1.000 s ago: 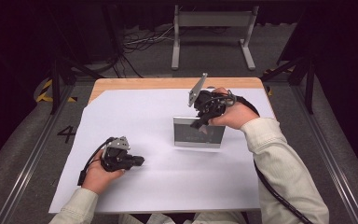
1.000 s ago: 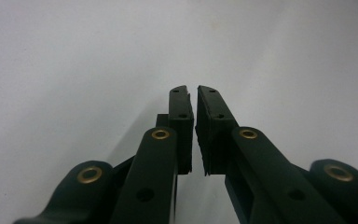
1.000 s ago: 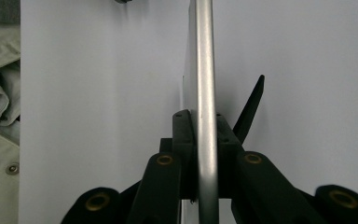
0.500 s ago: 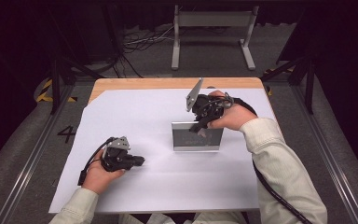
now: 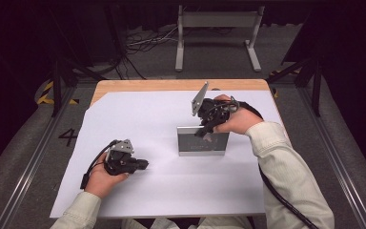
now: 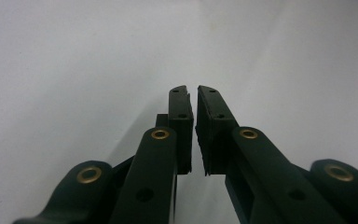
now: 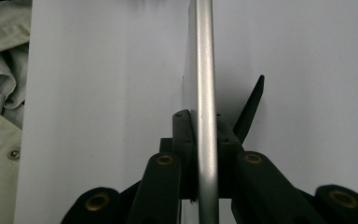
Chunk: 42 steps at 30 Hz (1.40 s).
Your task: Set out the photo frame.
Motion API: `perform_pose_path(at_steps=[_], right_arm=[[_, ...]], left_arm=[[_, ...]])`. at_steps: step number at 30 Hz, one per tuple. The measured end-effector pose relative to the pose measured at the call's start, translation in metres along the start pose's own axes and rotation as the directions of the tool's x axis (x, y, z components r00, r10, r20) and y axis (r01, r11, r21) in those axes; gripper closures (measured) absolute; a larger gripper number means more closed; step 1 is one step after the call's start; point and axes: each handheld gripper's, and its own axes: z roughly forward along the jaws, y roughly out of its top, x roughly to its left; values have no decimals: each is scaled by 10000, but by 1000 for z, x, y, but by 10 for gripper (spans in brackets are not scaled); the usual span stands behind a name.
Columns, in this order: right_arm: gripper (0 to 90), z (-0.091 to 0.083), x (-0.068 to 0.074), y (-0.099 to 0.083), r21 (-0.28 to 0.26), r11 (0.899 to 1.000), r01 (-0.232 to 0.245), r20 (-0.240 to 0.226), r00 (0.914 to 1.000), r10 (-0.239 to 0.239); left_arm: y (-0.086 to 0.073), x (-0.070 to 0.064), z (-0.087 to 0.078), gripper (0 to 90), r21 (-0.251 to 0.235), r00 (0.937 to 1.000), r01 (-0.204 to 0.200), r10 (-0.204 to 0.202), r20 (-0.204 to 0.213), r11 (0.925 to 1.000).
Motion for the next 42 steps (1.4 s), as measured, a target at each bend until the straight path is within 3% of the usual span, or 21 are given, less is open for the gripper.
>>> perform_pose_path(at_steps=[18, 23, 30, 42], right_arm=[[788, 0, -3, -2, 72, 9994, -337, 573, 9978, 332], [608, -2, -4, -2, -181, 9986, -489, 886, 9948, 503], [513, -6, -4, -3, -484, 9967, -644, 1018, 9924, 691], [485, -22, -3, -20, -879, 9916, -952, 1342, 9852, 1065]], left_arm=[[0, 0, 0, 840, 20, 10000, 11, -11, 19, 10000], [1, -1, 1, 838, 26, 10000, -8, 8, 27, 10000], [1, 0, 1, 836, 6, 10000, 25, -25, 43, 10000], [3, 1, 1, 835, -2, 10000, -5, 5, 84, 10000]])
